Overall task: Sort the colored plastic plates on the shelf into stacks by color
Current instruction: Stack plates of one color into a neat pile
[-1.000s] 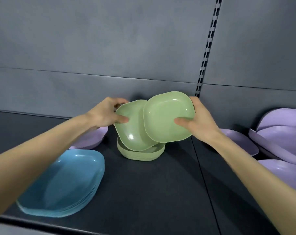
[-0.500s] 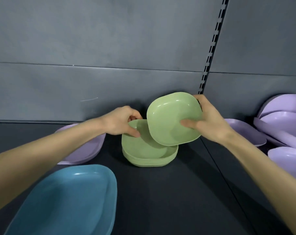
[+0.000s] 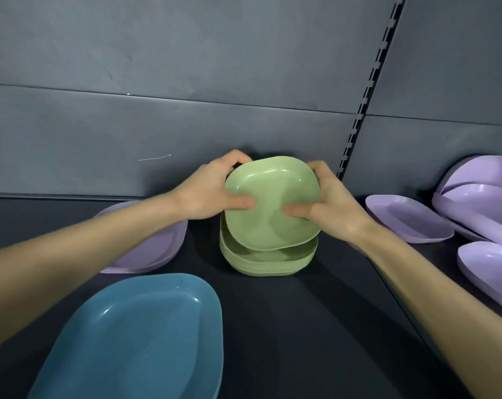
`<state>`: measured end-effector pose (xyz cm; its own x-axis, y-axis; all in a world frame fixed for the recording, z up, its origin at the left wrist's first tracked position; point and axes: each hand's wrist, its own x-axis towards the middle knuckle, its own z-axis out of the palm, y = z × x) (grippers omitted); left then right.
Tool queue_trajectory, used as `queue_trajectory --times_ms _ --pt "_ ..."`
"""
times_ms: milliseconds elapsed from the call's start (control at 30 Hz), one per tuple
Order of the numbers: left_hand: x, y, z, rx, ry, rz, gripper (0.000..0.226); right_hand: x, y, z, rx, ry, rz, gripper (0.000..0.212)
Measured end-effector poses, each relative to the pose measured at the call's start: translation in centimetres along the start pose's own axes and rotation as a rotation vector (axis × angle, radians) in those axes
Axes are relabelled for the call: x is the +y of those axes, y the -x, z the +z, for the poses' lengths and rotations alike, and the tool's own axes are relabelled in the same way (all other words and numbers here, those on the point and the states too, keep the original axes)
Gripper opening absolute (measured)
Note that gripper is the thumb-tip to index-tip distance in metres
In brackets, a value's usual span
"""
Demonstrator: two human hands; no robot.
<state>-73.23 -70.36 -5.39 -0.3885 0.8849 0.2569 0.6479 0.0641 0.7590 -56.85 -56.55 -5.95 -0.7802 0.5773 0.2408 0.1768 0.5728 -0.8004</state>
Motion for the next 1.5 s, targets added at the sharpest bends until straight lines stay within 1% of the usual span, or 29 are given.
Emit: queue_trajectory --times_ms 100,167,267,367,400,467,567,667,800,900,967,1067,1100,1200,1300,1433,1500 --pt "-0.7 0.2 0.0 0.012 -0.155 0.034 0.050 0.2 -0.2 0.4 -0.035 0.225 -0.014 0.048" --pt "-0.7 0.3 0.1 -0.002 -0.232 0.043 0.050 0.6 -0.5 0.4 -0.058 0.312 -0.011 0.050" --pt "-0.7 0.1 0.3 -0.019 -0.353 0.053 0.052 0.7 -0.9 0.3 -0.164 0.301 0.009 0.053" --pt "-1.0 0.0 0.8 -0.086 -0.399 0.006 0.052 0.6 -1.0 0.2 -0.265 0.314 0.022 0.072" --pt "-0.9 0.0 0.9 -0.112 -0.391 -0.009 0.052 0.5 -1.0 0.1 -0.285 0.316 0.020 0.071" --pt "-0.8 0.1 1.0 -0.161 -0.393 -0.028 0.049 0.7 -1.0 0.1 -0.315 0.314 0.021 0.064" --pt "-0.7 0.1 1.0 -0.214 -0.425 -0.045 0.045 1.0 -0.9 0.0 -0.337 0.304 0.017 0.059" --pt "-0.5 -0.1 1.0 -0.264 -0.460 -0.046 0.037 1.2 -0.7 0.1 -0.349 0.319 0.002 0.062" --pt "0.1 -0.2 0.9 -0.310 -0.516 -0.055 0.034 1.6 -0.3 0.3 -0.356 0.358 -0.001 0.069" --pt "0.4 -0.1 0.9 -0.317 -0.556 -0.064 0.034 1.3 -0.2 0.2 -0.380 0.431 0.006 0.073" --pt "0.7 0.0 1.0 -0.318 -0.613 -0.064 0.042 0.9 -0.2 -0.1 -0.391 0.512 0.003 0.075" --pt "1.8 0.1 1.0 -0.288 -0.752 -0.024 0.073 -0.1 -0.2 -1.1 -0.344 0.604 -0.012 0.073" --pt "2.4 0.1 1.0 -0.277 -0.788 -0.003 0.076 -0.5 -0.2 -1.7 -0.310 0.617 -0.017 0.071" --pt "5.1 0.1 1.0 -0.250 -0.817 0.044 0.072 -1.9 0.4 -4.6 -0.202 0.649 -0.044 0.062" --pt "8.7 0.3 1.7 -0.168 -0.817 0.111 0.065 -2.9 1.9 -8.4 -0.097 0.670 -0.081 0.058" --pt "13.9 1.2 5.0 -0.065 -0.798 0.194 0.059 -2.7 6.3 -13.8 0.021 0.728 -0.142 0.051" --pt "16.4 2.1 7.6 -0.028 -0.773 0.224 0.057 -1.9 9.1 -16.3 0.058 0.766 -0.142 0.050"
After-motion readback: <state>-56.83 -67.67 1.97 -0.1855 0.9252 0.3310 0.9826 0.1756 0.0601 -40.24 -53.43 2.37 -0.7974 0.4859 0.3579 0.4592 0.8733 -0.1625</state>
